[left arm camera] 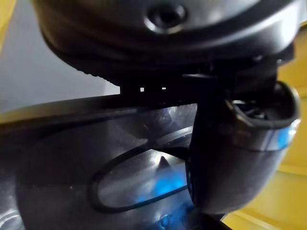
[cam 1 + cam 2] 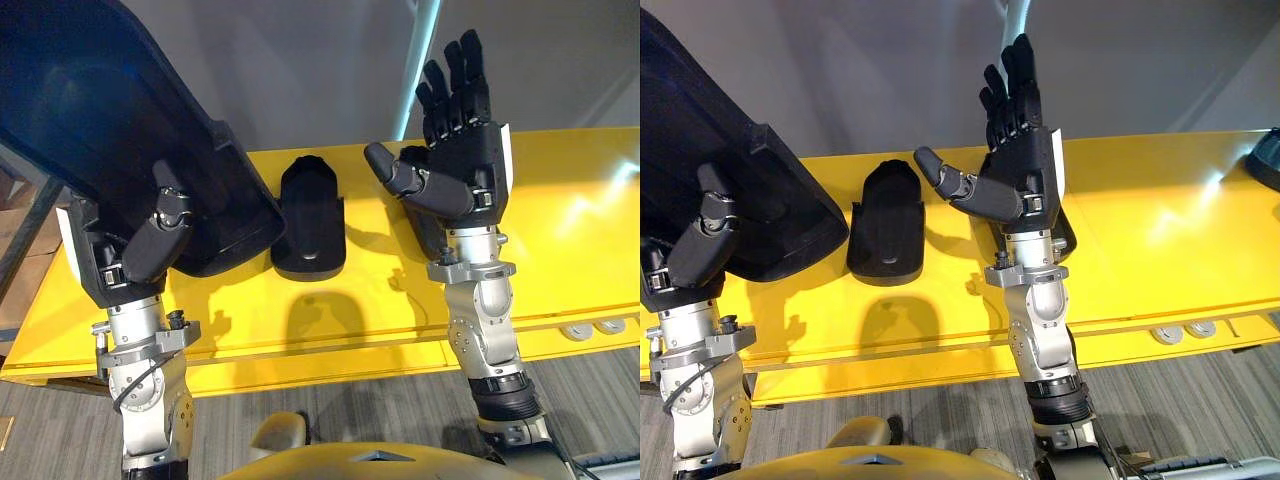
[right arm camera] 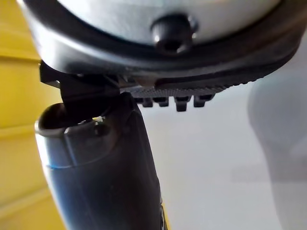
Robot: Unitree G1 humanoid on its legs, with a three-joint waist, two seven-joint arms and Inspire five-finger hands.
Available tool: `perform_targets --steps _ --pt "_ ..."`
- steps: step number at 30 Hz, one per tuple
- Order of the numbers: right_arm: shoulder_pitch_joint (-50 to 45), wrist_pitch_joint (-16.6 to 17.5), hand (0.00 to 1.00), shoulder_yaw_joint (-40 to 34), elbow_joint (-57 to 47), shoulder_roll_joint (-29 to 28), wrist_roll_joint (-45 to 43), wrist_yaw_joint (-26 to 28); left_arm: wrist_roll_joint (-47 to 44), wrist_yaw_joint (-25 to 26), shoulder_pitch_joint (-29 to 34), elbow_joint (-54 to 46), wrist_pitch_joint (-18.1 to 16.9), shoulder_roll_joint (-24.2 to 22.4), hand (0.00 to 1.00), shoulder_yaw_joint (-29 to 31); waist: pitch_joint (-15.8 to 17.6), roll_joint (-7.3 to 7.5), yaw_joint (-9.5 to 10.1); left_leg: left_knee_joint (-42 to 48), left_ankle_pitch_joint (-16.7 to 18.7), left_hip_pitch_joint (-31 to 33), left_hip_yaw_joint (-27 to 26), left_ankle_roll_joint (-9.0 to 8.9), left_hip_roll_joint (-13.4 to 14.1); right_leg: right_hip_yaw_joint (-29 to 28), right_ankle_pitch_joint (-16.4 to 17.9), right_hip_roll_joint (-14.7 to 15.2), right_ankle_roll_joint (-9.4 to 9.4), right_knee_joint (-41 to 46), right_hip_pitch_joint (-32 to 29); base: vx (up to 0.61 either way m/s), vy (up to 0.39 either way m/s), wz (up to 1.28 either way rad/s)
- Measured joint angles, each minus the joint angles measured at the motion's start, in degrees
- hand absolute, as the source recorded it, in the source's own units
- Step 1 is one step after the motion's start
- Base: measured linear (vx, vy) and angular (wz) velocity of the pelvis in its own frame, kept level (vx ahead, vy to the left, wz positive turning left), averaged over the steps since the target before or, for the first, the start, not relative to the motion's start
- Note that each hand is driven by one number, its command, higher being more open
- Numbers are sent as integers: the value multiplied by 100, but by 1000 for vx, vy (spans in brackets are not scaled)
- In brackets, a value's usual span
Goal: Walk over and take three plastic housings, then place them on the shelf
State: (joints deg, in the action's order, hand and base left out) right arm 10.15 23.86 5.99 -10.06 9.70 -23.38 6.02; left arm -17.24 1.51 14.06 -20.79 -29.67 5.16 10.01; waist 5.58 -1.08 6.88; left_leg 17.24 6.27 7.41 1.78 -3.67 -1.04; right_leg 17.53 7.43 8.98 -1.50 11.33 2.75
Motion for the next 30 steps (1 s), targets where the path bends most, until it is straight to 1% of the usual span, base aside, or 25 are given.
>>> perform_targets --steps 1,2,3,4,5,6,7,8,9,10,11,12,13,15,16,17,18,19,20,21,22,23,25,28,30 --pt "-62 -14 100 -45 -7 -7 -3 0 26 3 9 2 32 -21 0 -15 34 103 -105 186 -73 190 -14 -161 -122 69 -9 206 -7 -93 95 29 128 89" --pt "-93 -88 100 -166 -8 -54 -9 10 81 28 4 4 15 -8 0 -27 53 71 -220 586 102 458 -326 144 203 220 -14 247 -15 -82 141 22 111 77" --pt "-105 -120 100 -216 -7 -55 -16 5 123 29 4 9 11 -1 0 -26 60 35 -253 716 98 546 -397 125 490 262 -11 246 -13 -26 146 46 188 49" --pt "-181 -125 100 -266 -7 -41 -50 23 179 29 18 43 11 -28 0 -42 77 -16 -280 721 11 605 -392 -36 997 262 -8 306 -18 127 136 56 243 16" --pt "-281 -125 100 -310 -8 -45 -195 79 222 41 41 70 11 -23 0 -43 82 -25 -318 307 -407 450 -295 -82 1272 244 42 503 -99 363 98 65 282 1" --pt "-301 -125 100 -311 -8 -42 -257 97 224 53 64 69 1 -20 0 -42 80 -30 -334 81 -740 341 -205 -65 1354 201 101 617 -195 500 57 71 325 -32" --pt "-273 -109 100 -309 -10 -28 -319 185 224 96 134 62 -62 -19 0 -38 53 -76 -332 -44 -796 161 97 -391 1304 -35 254 839 -484 746 -85 60 298 -44" --pt "-258 -99 100 -309 -11 3 -414 247 224 116 163 59 -71 -24 0 -36 41 -115 -345 38 -502 154 82 -555 1210 -126 266 947 -605 799 -149 70 459 -49" --pt "-275 -86 100 -308 -7 -3 -485 298 238 121 194 60 -67 -18 0 -36 48 -192 -431 190 19 157 -100 -680 1140 -265 177 1114 -800 763 -179 49 538 -38" --pt "-315 -88 100 -309 52 -98 -624 354 239 79 191 60 -65 31 0 -31 94 -123 -436 319 331 113 -330 -621 1003 -397 9 1300 -1044 656 -157 36 539 -36" --pt "-343 -99 100 -294 64 -163 -704 370 240 72 186 60 -55 76 0 -32 147 -43 -430 454 361 108 -424 -571 916 -438 -128 1393 -1111 575 -117 -11 498 -41" --pt "-434 -98 100 -293 60 -239 -810 397 256 47 209 60 23 109 0 -38 170 -31 -395 693 509 111 -515 -489 876 -455 -473 1416 -1172 359 18 -48 444 -27" --pt "-491 -94 100 -295 48 -291 -871 415 304 21 214 59 56 162 0 -28 171 -30 -393 860 633 102 -533 -401 863 -436 -677 1424 -1204 249 140 -73 492 -17" --pt "-514 -91 100 -292 45 -389 -868 387 474 -57 212 58 123 291 0 78 154 0 -372 1000 777 86 -636 -293 844 -254 -972 1479 -1162 221 162 -76 345 -15" --pt "-514 -92 100 -244 20 -436 -852 372 516 -127 212 58 163 412 0 143 145 16 -354 922 774 77 -681 -275 818 -97 -1128 1495 -1033 216 96 -98 243 -19" --pt "-544 -93 100 -177 7 -480 -758 351 494 -210 199 59 231 554 0 185 151 8 -377 747 671 75 -645 -188 761 -107 -973 1423 -1048 288 -52 -95 189 -2" --pt "-589 -94 100 -169 -7 -491 -638 342 488 -224 174 60 275 625 0 188 130 42 -410 623 583 72 -605 -176 768 -228 -794 1284 -1060 316 -78 -92 45 26" --pt "-749 -98 100 -171 -148 -441 -549 289 489 -226 72 59 359 702 0 155 113 71 -432 349 396 64 -537 -163 723 -347 -416 977 -1011 218 -72 -102 -64 36" --pt "-831 -97 100 -180 -282 -364 -422 245 494 -165 -21 59 376 703 0 101 105 79 -431 181 262 106 -501 -177 666 -248 -281 837 -830 0 -37 -101 -82 35" --pt "-840 -95 100 -219 -342 -310 -394 249 522 -76 -105 59 384 700 0 50 80 116 -434 119 163 191 -487 -198 624 -196 -285 831 -832 -185 -18 -128 -71 51" --pt "-862 -96 100 -375 -355 -287 -407 254 673 3 -257 54 482 667 0 -29 65 42 -530 -184 -151 320 -309 -255 574 -103 -321 739 -881 -449 -15 -116 -96 73" --pt "-904 -96 100 -574 -355 -282 -412 295 816 -2 -304 11 583 661 0 -94 65 0 -600 -498 -399 318 -158 -309 595 61 -350 665 -918 -538 1 -136 -145 81" --pt "-940 -97 100 -902 -355 -214 -403 297 1026 -53 -262 -85 835 621 0 -167 63 -69 -575 -1024 -727 172 -68 -404 760 197 -389 472 -862 -615 44 -88 -145 36" --pt "-926 -97 100 -1129 -470 44 -458 350 1140 -147 -203 -126 1391 608 0 -162 24 -132 -552 -1551 -1000 -24 -69 -480 955 252 -402 273 -752 -660 77 -59 -99 6" --pt "-927 -101 100 -1175 -621 171 -459 395 1304 -240 -103 -121 1785 612 0 -89 21 -137 -573 -1773 -1134 -152 -103 -453 989 237 -399 240 -742 -644 71 -32 -46 -3"
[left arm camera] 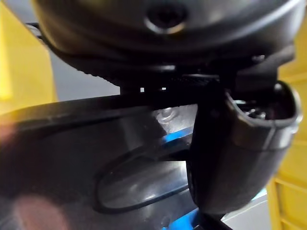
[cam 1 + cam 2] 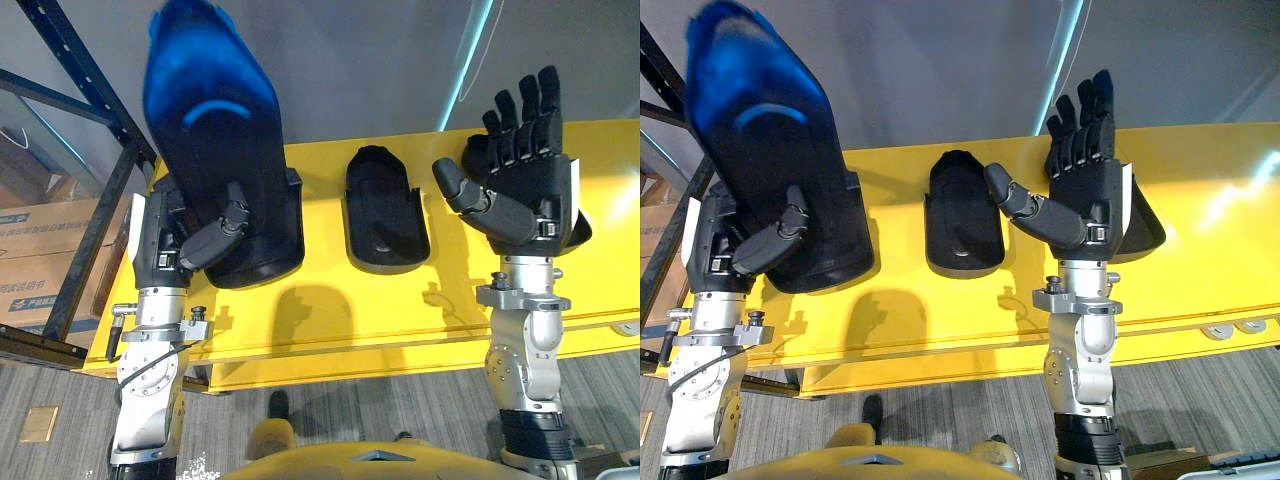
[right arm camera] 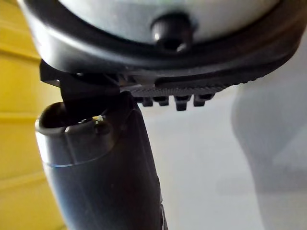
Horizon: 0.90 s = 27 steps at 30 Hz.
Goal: Walk over and take three plastic housings, then place them on the shelf
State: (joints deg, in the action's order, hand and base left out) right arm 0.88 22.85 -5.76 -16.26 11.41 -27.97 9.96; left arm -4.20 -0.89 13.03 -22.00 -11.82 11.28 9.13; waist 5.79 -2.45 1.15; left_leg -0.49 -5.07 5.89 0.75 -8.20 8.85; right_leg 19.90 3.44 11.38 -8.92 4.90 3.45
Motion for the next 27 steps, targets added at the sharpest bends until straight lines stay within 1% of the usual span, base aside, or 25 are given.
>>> perform_targets --steps 1,3,6,8,11,14,16,17,19,22,25,26,27 --pt "0 -1 100 0 -39 11 0 29 41 -22 58 3 112 5 0 21 0 -1 4 -62 -25 -46 -26 9 1 -23 0 1 0 6 0 -21 -17 -11" --pt "-1 -2 100 8 -104 11 -2 97 90 -80 183 160 515 43 0 136 -4 -5 13 -217 -102 -156 -85 34 -7 -82 1 14 0 21 0 -12 6 -10" --pt "-6 -108 100 30 -103 11 -47 125 285 -37 176 542 845 70 0 361 -10 -16 4 -402 -193 -264 -130 54 -9 -117 5 18 2 40 -4 -20 4 -4" --pt "-28 -134 100 29 -101 11 -44 126 222 31 81 680 875 75 0 522 -13 -24 9 -449 -228 -257 -137 76 -15 -121 9 29 6 71 -42 0 0 0" --pt "-37 -215 100 50 -91 12 -42 230 211 75 -188 1032 916 336 0 607 -45 -84 8 -453 -248 -262 -142 88 -29 -134 25 46 29 121 -54 0 0 0" --pt "-39 -239 100 125 1 69 -41 369 97 -25 -640 1743 949 616 0 606 -113 -189 -9 -456 -265 -260 -191 110 -23 -186 31 50 37 175 -111 -30 -4 -6" --pt "-38 -250 100 196 53 183 -44 375 -32 -79 -774 1992 946 723 0 589 -126 -211 -25 -457 -268 -260 -222 115 -18 -221 32 50 38 188 -140 -46 -2 -10" --pt "-37 -293 100 254 114 340 -45 454 -98 -119 -1024 2411 950 872 0 543 -131 -227 -73 -458 -281 -259 -267 133 -14 -276 31 49 37 198 -174 -52 -2 -11" --pt "-17 -333 100 321 149 423 -50 491 -112 -164 -1238 2780 964 1003 0 495 -132 -228 -136 -459 -290 -249 -304 144 -12 -322 27 49 32 207 -216 -36 1 -12" --pt "-15 -360 100 345 214 429 -52 499 -232 -378 -1618 3294 975 1117 0 436 -132 -227 -162 -460 -330 -247 -363 99 -13 -424 20 49 26 209 -265 -22 2 -9" --pt "-9 -407 100 361 247 435 -55 513 -232 -587 -1990 3721 1039 1372 0 221 -133 -228 -184 -460 -378 -246 -377 97 -12 -444 6 48 6 217 -284 -4 -1 -1" --pt "3 -428 100 371 247 436 -56 530 -231 -632 -2044 3784 1068 1402 100 210 -133 -228 -201 -460 -385 -244 -386 98 -12 -448 6 48 6 221 -290 0 0 0" --pt "21 -464 100 400 247 446 -57 574 -229 -692 -2128 3898 1118 1447 100 205 -133 -228 -241 -461 -396 -244 -398 97 -12 -457 4 49 6 229 -300 0 0 0"
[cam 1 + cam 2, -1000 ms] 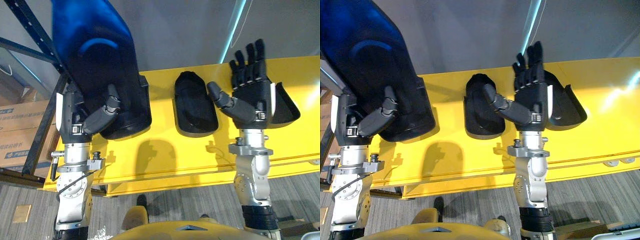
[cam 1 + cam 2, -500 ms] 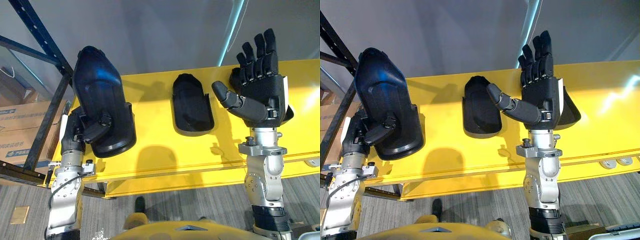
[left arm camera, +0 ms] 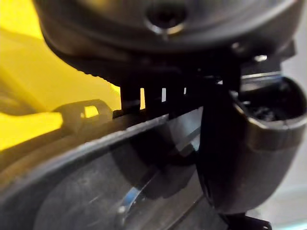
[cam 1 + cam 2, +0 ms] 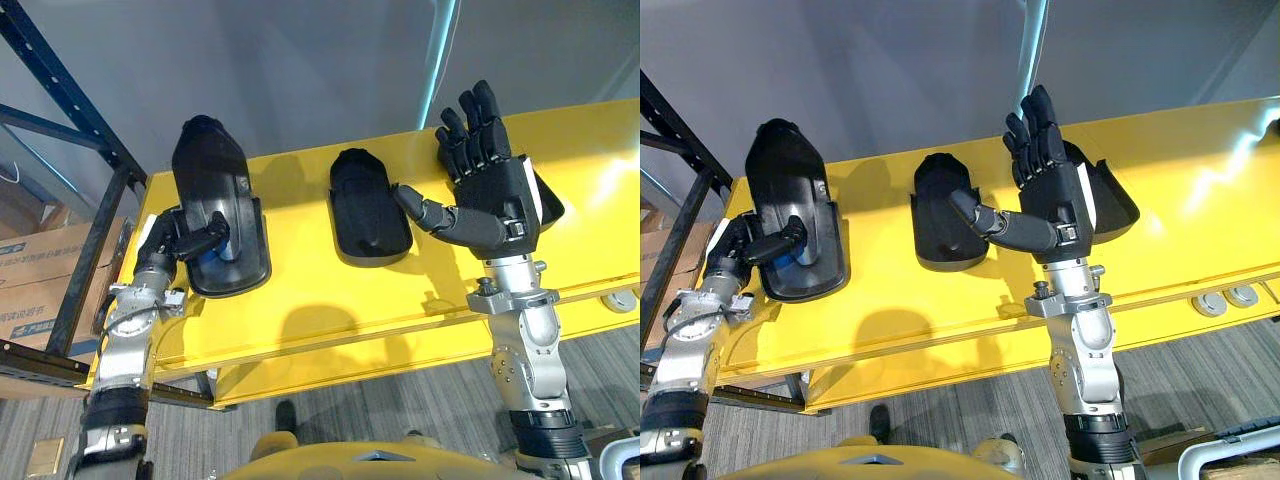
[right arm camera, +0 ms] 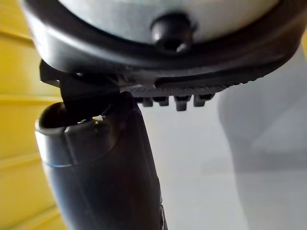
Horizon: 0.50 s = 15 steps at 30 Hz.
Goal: Walk over and take three plastic housings, then place them on the shelf
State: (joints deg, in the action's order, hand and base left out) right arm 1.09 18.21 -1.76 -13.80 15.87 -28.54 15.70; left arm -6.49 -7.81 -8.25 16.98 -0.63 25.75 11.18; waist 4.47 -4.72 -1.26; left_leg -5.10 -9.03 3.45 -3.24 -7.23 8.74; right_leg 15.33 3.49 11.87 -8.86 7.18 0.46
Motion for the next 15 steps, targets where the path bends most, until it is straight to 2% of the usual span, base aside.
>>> perform_targets --steps 6,11,15 --pt "31 -47 100 127 -1 19 6 12 188 2 -371 632 357 98 100 -216 -1 -3 -87 -2 -23 -92 -157 -11 26 -142 -1 -9 6 71 -37 -30 -4 -11" --pt "35 -46 100 124 -2 19 4 -56 788 270 -422 734 348 164 100 -246 -1 -3 -199 -3 -22 -100 -245 -10 84 -224 -80 -79 50 -42 -37 -49 -7 -9" --pt "49 -46 100 125 -3 18 4 -130 1042 425 -619 850 611 164 100 -246 -4 -7 -221 -3 -24 -118 -329 -8 100 -306 -188 -102 19 -136 -36 -32 -1 -13"
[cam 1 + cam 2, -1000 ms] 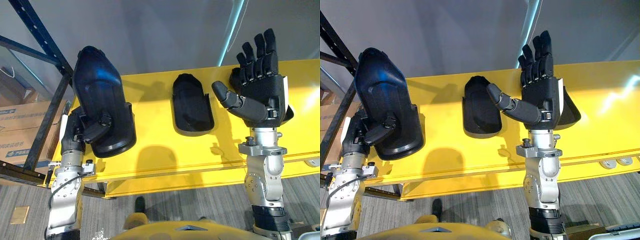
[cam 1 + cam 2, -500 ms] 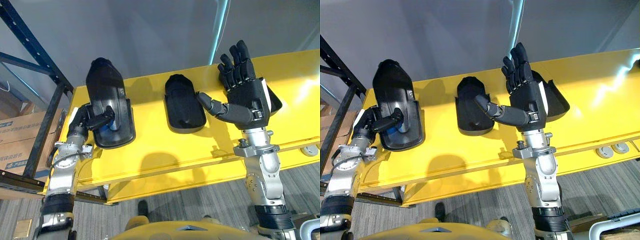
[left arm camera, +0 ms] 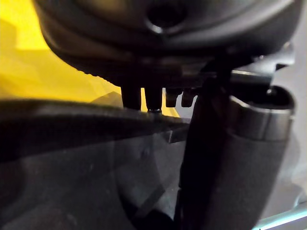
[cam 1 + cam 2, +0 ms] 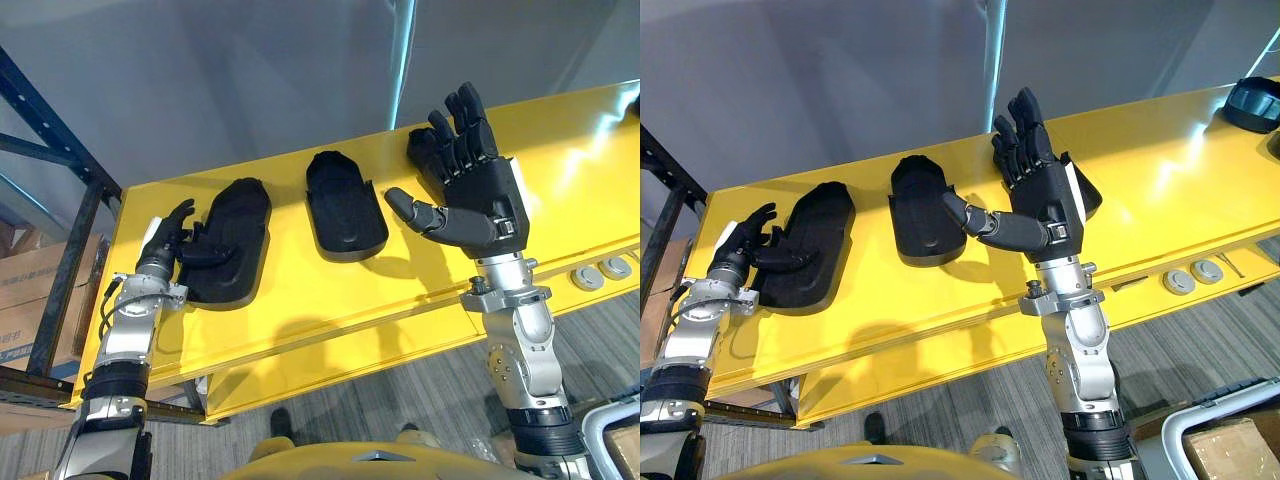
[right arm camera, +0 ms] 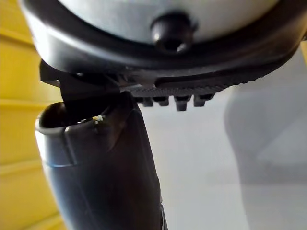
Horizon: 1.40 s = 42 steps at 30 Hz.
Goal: Walk over and take three plastic housings, then place them on the shelf
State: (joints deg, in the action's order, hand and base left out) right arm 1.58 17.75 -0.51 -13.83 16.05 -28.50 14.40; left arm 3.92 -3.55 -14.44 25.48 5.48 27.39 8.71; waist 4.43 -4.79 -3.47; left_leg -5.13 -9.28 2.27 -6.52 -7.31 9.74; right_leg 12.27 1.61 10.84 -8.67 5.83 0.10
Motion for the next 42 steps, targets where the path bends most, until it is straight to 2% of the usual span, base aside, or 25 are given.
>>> perform_targets --steps 2,6,14,16,18,21,22,26,29,32,34,37,40,42 --pt "12 0 100 4 0 0 1 -65 98 51 -130 81 178 -2 100 -21 0 0 -3 0 -2 -40 -19 1 0 -18 -18 0 -9 0 18 -14 1 -6" --pt "104 1 100 3 0 -1 0 -153 105 257 -154 106 322 -8 100 -96 -4 -5 -31 -1 -1 -85 -34 1 2 -28 -26 0 -11 -3 54 -4 -1 -1" --pt "140 4 100 3 6 -78 -15 -225 -356 1646 -65 75 326 -256 100 2 -6 -8 -101 -1 2 -107 -97 19 6 -85 -139 -16 -12 -121 82 -13 3 -3" --pt "140 -4 100 34 23 -110 -243 -200 -406 2100 169 -463 316 -492 100 243 -6 -8 -78 0 -19 -134 -80 -3 5 -76 -139 -16 -11 -113 98 0 0 0" --pt "141 -84 100 53 57 -130 -440 -185 -410 2356 372 -997 266 -536 100 374 -6 -8 -44 0 -39 -153 -49 -10 5 -51 -138 -16 -10 -103 131 -1 -10 8" --pt "170 -344 100 83 247 -129 -442 -192 -409 2592 607 -2258 -59 -753 100 641 -7 -6 56 0 -44 -168 96 -14 -3 94 -119 -15 8 -110 265 -24 -15 23" --pt "171 -461 100 163 347 -133 -395 -196 -401 2635 751 -2911 -300 -810 100 655 -8 -8 111 -1 -38 -160 178 -17 -5 182 -98 -16 26 -113 325 -34 -14 24" --pt "301 -740 100 577 698 -260 -96 -335 -373 2451 1217 -4545 -1126 -1230 100 659 -44 -54 336 -1 -6 -159 365 -18 -14 411 -73 -29 50 -211 523 -36 -21 26" --pt "566 -788 100 804 762 -357 -96 -475 -401 2156 1588 -4849 -1467 -1469 100 617 -73 -91 399 0 -57 -80 427 25 -4 677 -78 -38 43 -291 655 -30 -25 41" --pt "837 -826 100 855 820 -465 -96 -592 -578 1760 1891 -4853 -1604 -1640 100 496 -75 -59 524 0 -104 -59 494 45 -8 800 -76 -39 44 -302 712 -16 -15 25" --pt "1092 -823 100 929 994 -628 -49 -656 -794 1370 2216 -4853 -1678 -1650 100 352 -80 20 643 0 -125 -20 542 45 -12 849 -70 -43 42 -304 712 -16 -14 13" --pt "1176 -821 100 1147 1194 -820 364 -836 -1037 931 2511 -4854 -1800 -1714 100 182 -109 144 707 0 -146 47 647 39 -30 960 -36 -43 13 -309 728 -8 -18 19" --pt "1178 -871 100 1324 1385 -937 522 -1072 -1059 660 2702 -4854 -1950 -1856 100 -16 -92 205 816 -1 -146 59 699 39 -38 1021 -15 -45 8 -308 761 -4 -20 11" --pt "1184 -1016 100 1331 1441 -950 513 -1139 -1107 504 2838 -4854 -2035 -1856 100 -83 -87 212 816 0 -151 88 724 45 -40 1093 4 -46 7 -309 786 -14 -23 19"
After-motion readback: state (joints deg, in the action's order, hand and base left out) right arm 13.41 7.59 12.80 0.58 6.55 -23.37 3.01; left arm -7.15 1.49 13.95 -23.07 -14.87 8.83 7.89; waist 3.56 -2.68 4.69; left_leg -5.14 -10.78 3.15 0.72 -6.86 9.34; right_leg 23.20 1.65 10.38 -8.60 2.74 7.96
